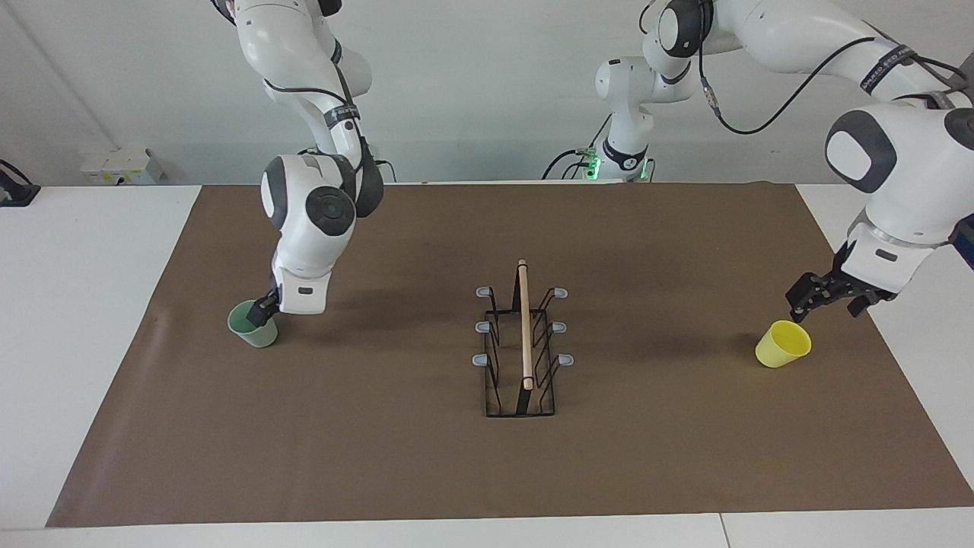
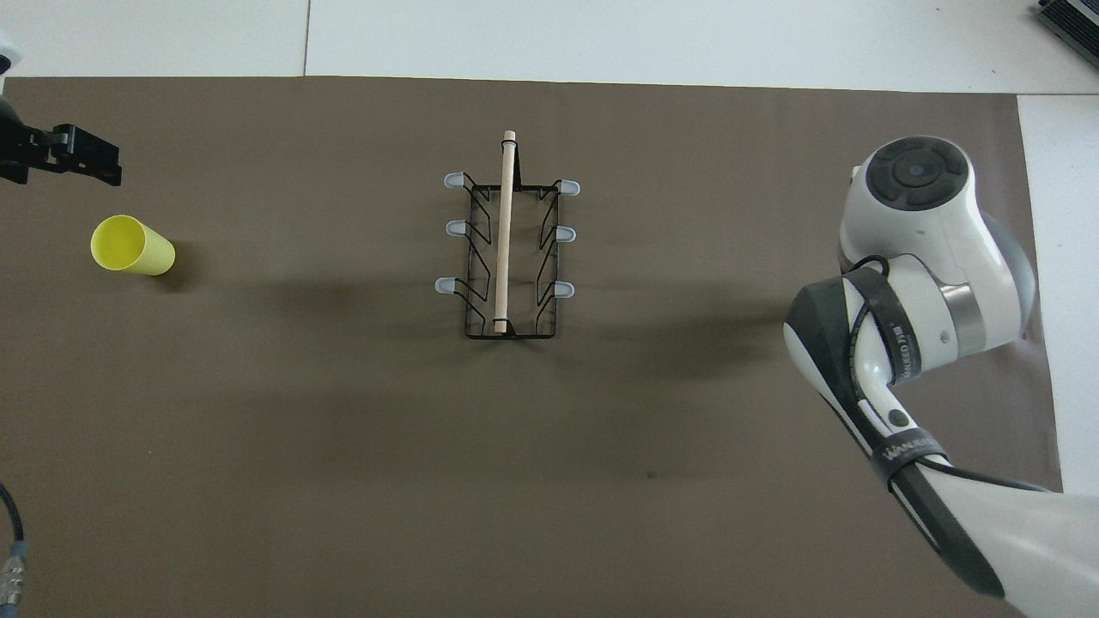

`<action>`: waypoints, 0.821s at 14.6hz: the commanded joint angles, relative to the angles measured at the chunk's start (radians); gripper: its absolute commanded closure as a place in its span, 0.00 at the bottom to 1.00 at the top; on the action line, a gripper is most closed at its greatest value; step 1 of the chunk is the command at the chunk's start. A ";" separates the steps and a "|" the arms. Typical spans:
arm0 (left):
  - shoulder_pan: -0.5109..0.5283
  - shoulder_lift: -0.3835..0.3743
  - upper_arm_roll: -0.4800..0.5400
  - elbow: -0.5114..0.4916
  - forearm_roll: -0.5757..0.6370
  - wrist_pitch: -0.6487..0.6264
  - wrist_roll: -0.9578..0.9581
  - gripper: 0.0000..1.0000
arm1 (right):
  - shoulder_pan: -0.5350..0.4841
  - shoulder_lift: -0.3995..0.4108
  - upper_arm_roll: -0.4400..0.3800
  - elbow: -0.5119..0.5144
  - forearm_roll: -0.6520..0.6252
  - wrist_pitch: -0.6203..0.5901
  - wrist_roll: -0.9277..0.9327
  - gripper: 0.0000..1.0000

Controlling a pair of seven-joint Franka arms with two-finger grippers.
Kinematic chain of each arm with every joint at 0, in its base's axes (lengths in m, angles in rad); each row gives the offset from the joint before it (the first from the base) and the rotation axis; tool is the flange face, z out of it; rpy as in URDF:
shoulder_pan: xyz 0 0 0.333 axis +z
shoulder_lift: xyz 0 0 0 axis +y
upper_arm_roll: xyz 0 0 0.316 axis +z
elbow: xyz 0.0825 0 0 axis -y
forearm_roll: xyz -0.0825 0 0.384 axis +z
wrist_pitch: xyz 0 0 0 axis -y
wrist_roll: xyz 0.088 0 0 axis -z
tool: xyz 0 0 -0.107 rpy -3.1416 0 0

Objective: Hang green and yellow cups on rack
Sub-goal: 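Lower the right gripper onto the green cup while the left gripper opens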

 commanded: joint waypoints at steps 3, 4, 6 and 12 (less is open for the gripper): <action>0.004 0.110 0.209 0.046 -0.246 0.007 -0.037 0.00 | 0.107 0.017 0.000 -0.162 -0.328 0.049 -0.123 0.00; 0.006 0.119 0.212 0.043 -0.255 -0.004 -0.093 0.00 | 0.132 0.023 -0.001 -0.194 -0.385 0.048 -0.117 0.00; 0.009 0.136 0.215 0.033 -0.254 -0.028 -0.222 0.00 | 0.135 0.020 -0.001 -0.245 -0.468 0.049 -0.117 0.00; 0.041 0.201 0.223 0.017 -0.352 -0.015 -0.637 0.00 | 0.096 -0.009 -0.003 -0.374 -0.659 0.084 -0.004 0.00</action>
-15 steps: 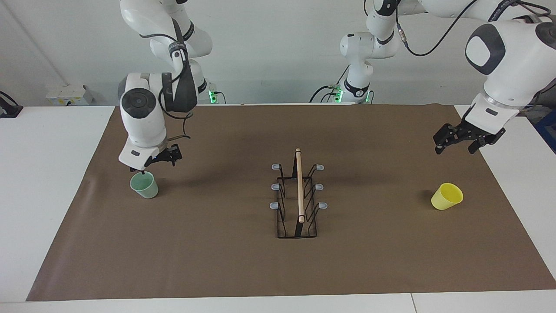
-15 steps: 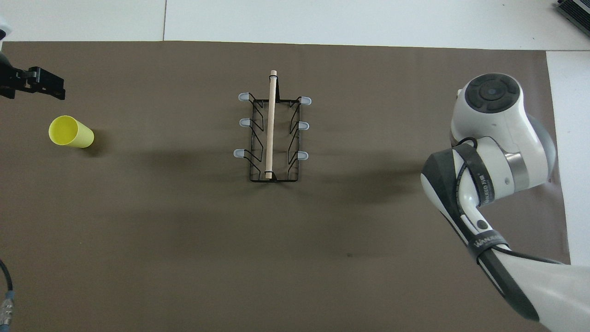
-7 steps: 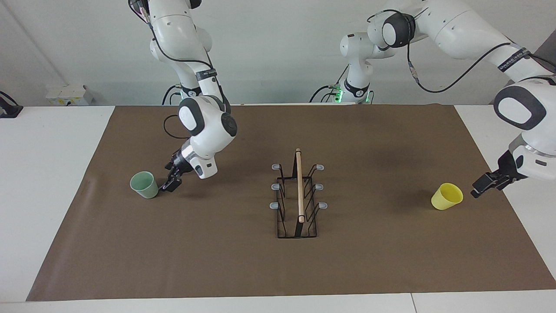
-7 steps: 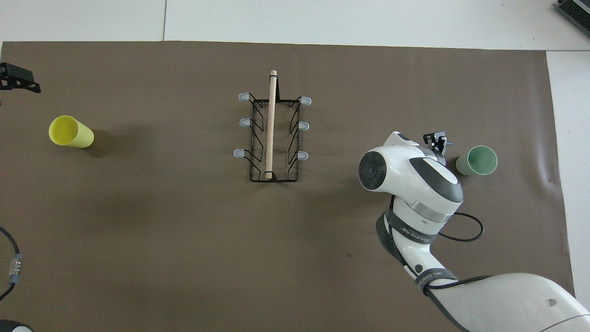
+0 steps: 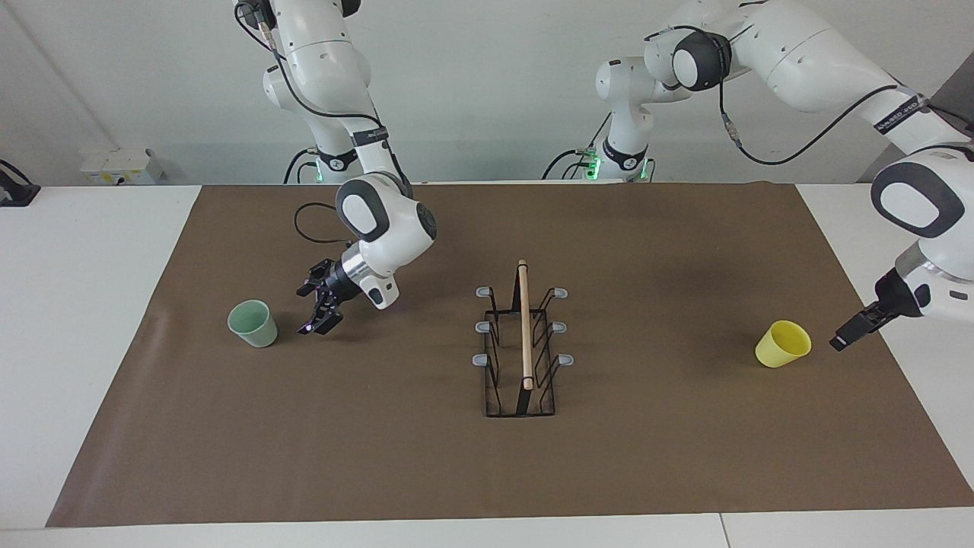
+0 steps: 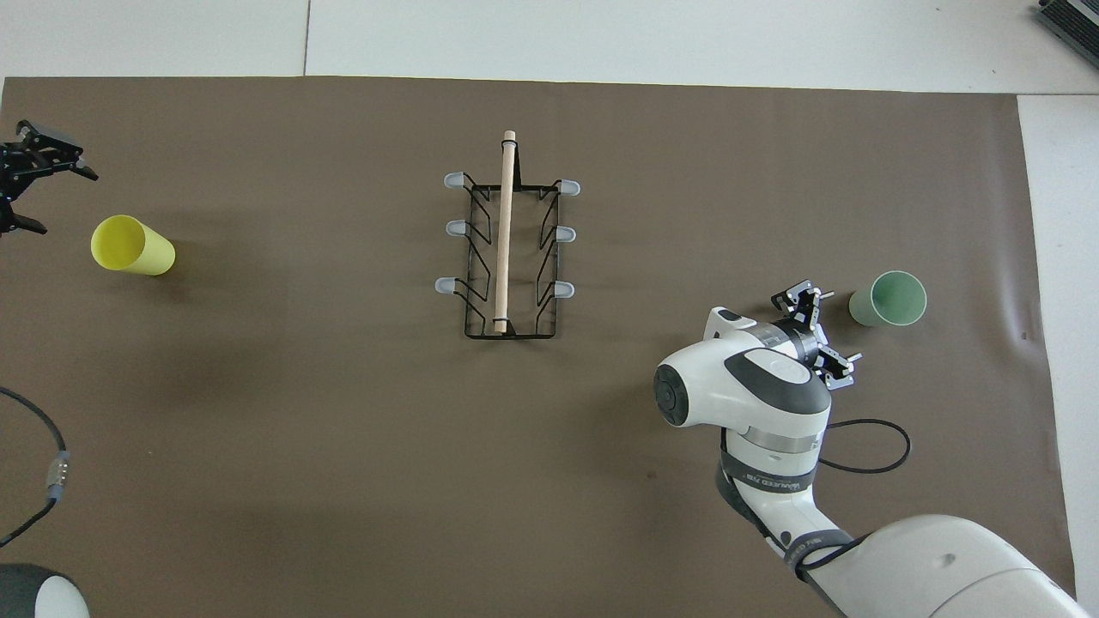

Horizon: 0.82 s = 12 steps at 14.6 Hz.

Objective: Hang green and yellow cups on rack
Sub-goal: 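Lower the right gripper onto the green cup while the left gripper opens, then grasp the green cup with the right gripper while the left gripper grasps yellow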

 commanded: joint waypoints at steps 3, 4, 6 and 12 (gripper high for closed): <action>0.045 0.068 0.019 0.012 -0.097 0.026 -0.214 0.00 | -0.068 -0.041 0.002 -0.045 -0.103 0.033 0.079 0.00; 0.054 0.076 0.019 0.007 -0.129 0.052 -0.249 0.00 | -0.093 -0.038 0.004 -0.045 -0.134 0.053 0.079 0.00; 0.056 0.076 0.033 -0.066 -0.175 0.112 -0.314 0.00 | -0.136 -0.030 0.002 -0.049 -0.180 0.114 0.083 0.00; 0.053 -0.013 0.056 -0.284 -0.336 0.146 -0.487 0.00 | -0.194 -0.024 0.002 -0.059 -0.270 0.163 0.102 0.00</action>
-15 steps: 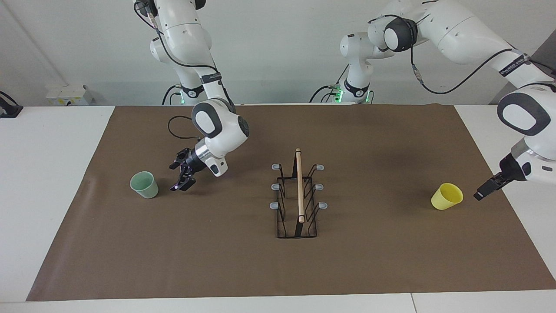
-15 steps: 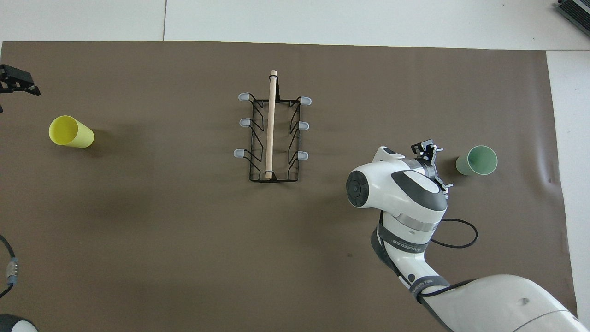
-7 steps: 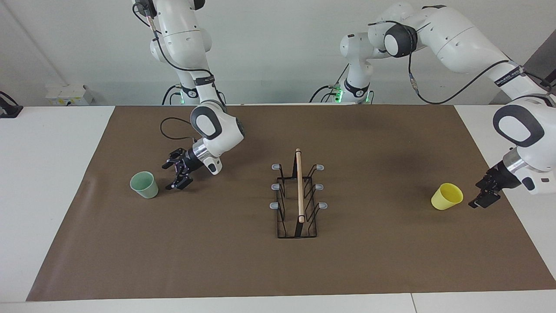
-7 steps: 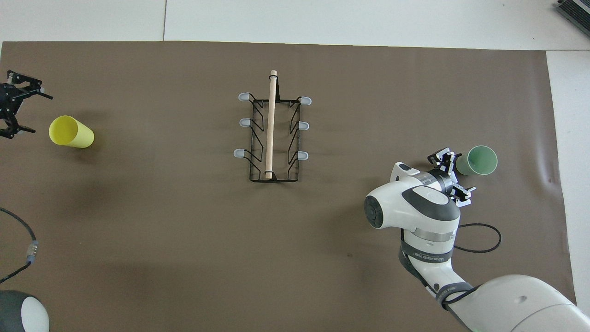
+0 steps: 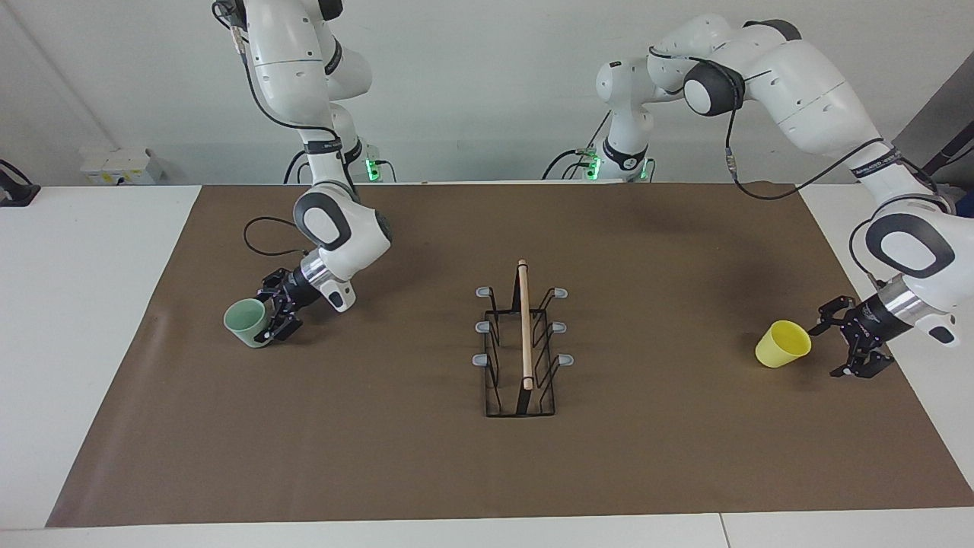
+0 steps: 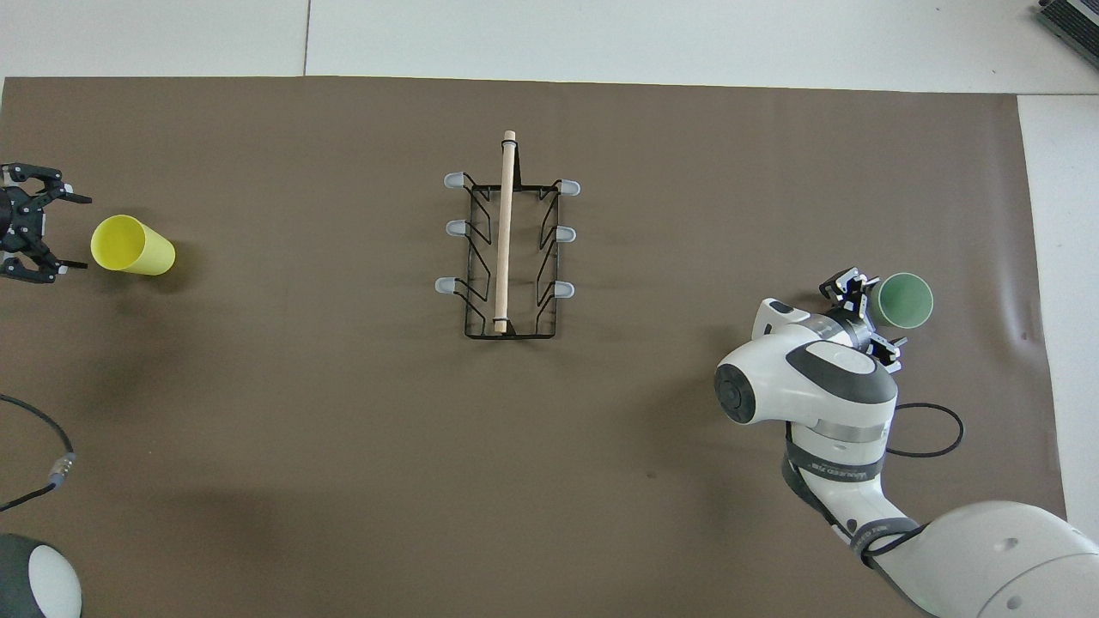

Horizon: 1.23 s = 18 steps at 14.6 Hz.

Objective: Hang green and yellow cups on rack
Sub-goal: 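Grasp the green cup with the right gripper while the left gripper grasps yellow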

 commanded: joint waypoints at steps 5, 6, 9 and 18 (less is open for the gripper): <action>-0.013 -0.140 0.034 -0.281 -0.230 0.040 -0.092 0.00 | -0.064 -0.007 0.007 -0.025 -0.115 0.073 0.052 1.00; -0.013 -0.149 0.040 -0.313 -0.299 0.042 -0.095 0.00 | -0.058 -0.007 0.007 -0.022 -0.115 0.064 0.079 1.00; -0.027 -0.181 0.057 -0.406 -0.388 0.080 -0.104 0.00 | -0.050 -0.022 0.010 -0.005 -0.052 0.059 0.075 1.00; -0.128 -0.198 0.050 -0.508 -0.612 0.256 -0.109 0.00 | -0.029 -0.065 0.138 0.302 0.644 -0.196 -0.114 1.00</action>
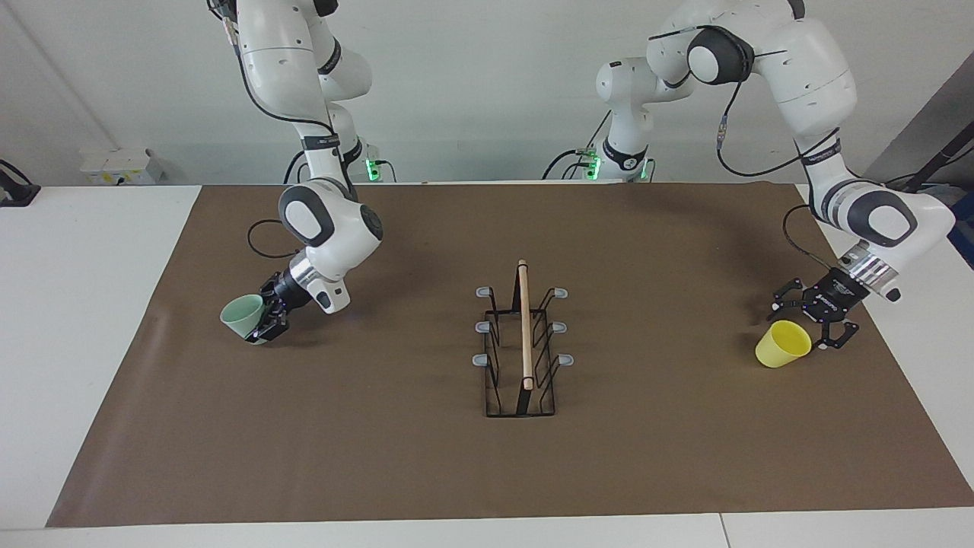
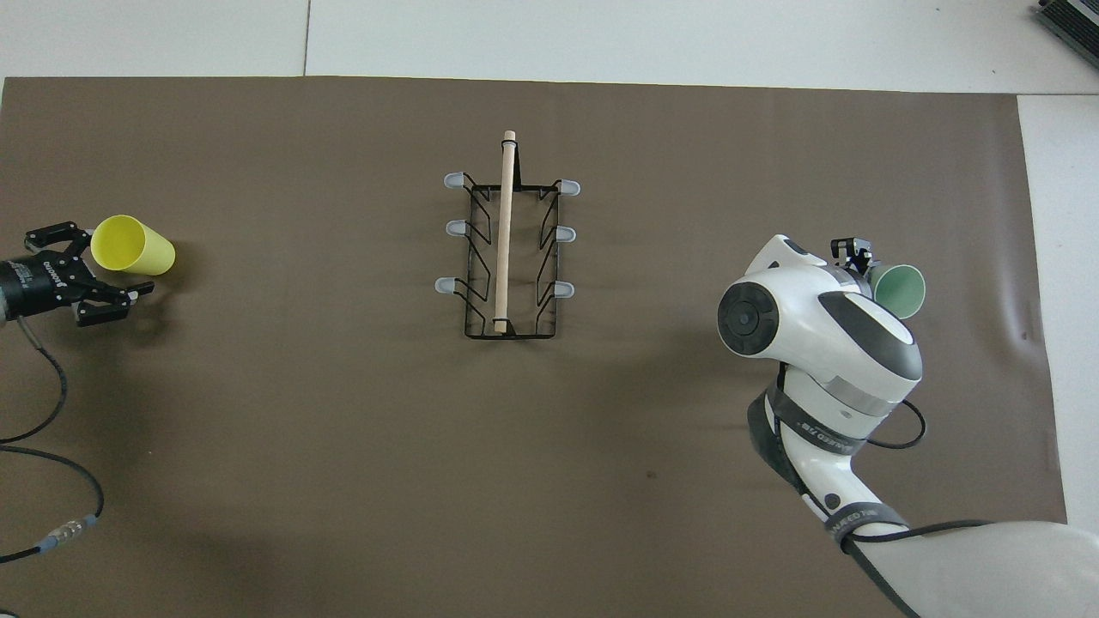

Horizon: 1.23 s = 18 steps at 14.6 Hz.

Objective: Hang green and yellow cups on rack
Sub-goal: 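Grasp the green cup with the right gripper while the left gripper grasps yellow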

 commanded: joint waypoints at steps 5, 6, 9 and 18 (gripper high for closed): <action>-0.072 -0.020 0.009 -0.037 -0.040 0.081 -0.001 0.00 | -0.004 -0.008 0.102 0.237 0.412 -0.257 -0.028 1.00; -0.075 -0.019 0.009 -0.034 -0.040 0.082 0.010 0.00 | -0.010 -0.016 0.102 0.257 0.490 -0.248 -0.027 1.00; -0.075 -0.020 0.009 -0.036 -0.040 0.081 0.062 0.00 | -0.021 -0.031 0.100 0.302 0.682 -0.183 -0.024 1.00; -0.085 -0.033 0.006 -0.017 -0.039 0.058 0.080 1.00 | -0.080 -0.097 0.100 0.216 1.332 0.191 -0.097 1.00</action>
